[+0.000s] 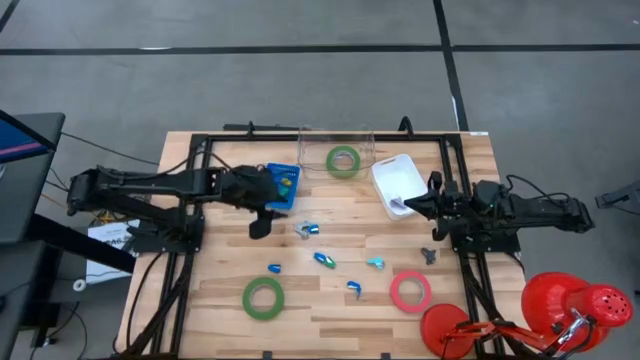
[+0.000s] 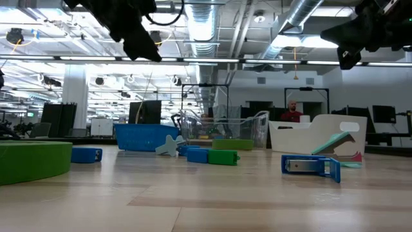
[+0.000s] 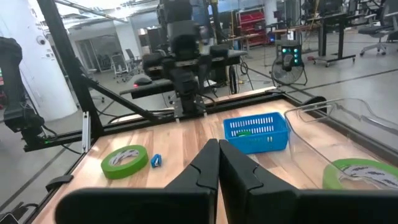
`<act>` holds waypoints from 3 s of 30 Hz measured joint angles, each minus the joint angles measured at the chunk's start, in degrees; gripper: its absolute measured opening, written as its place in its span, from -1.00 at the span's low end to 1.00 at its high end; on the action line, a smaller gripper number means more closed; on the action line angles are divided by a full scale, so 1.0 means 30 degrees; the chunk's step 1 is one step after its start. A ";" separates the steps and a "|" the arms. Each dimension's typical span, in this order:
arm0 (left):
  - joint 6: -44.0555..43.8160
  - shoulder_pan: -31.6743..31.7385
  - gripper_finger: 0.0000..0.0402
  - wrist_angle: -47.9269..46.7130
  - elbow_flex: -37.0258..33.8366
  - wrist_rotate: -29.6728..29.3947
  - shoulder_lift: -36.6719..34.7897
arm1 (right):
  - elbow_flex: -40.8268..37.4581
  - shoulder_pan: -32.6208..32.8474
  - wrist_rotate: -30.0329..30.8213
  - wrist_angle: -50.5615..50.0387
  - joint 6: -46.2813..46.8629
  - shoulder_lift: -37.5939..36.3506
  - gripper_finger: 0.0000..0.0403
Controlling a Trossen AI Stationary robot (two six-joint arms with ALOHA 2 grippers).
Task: Pick and place Stapler, Stapler remover, tape
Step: Put the middle left blue stapler into the blue bin
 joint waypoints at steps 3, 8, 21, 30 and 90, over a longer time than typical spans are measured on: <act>0.0000 -0.1084 -0.08 -0.0015 0.0000 0.0428 0.0000 | 0.0000 0.0000 0.0011 -0.0146 0.0436 0.0000 -1.00; -0.0087 -0.2844 -0.08 -0.0029 0.0000 0.0428 0.0000 | 0.0002 0.0000 0.0022 -0.0160 0.1093 0.0000 -1.00; -0.1220 -0.6306 -0.03 -0.2144 0.0050 0.0294 0.0026 | 0.0000 0.0000 0.0061 -0.0175 0.1158 0.0000 -1.00; -0.2730 -0.6633 0.27 -0.5084 0.0355 0.0290 0.0233 | 0.0003 -0.0022 0.0066 -0.0182 0.1158 0.0000 -1.00; -0.2520 -0.7988 0.19 -0.1288 -0.1367 -0.1468 0.7082 | 0.0001 -0.0022 0.0066 -0.1617 0.2645 0.0000 -1.00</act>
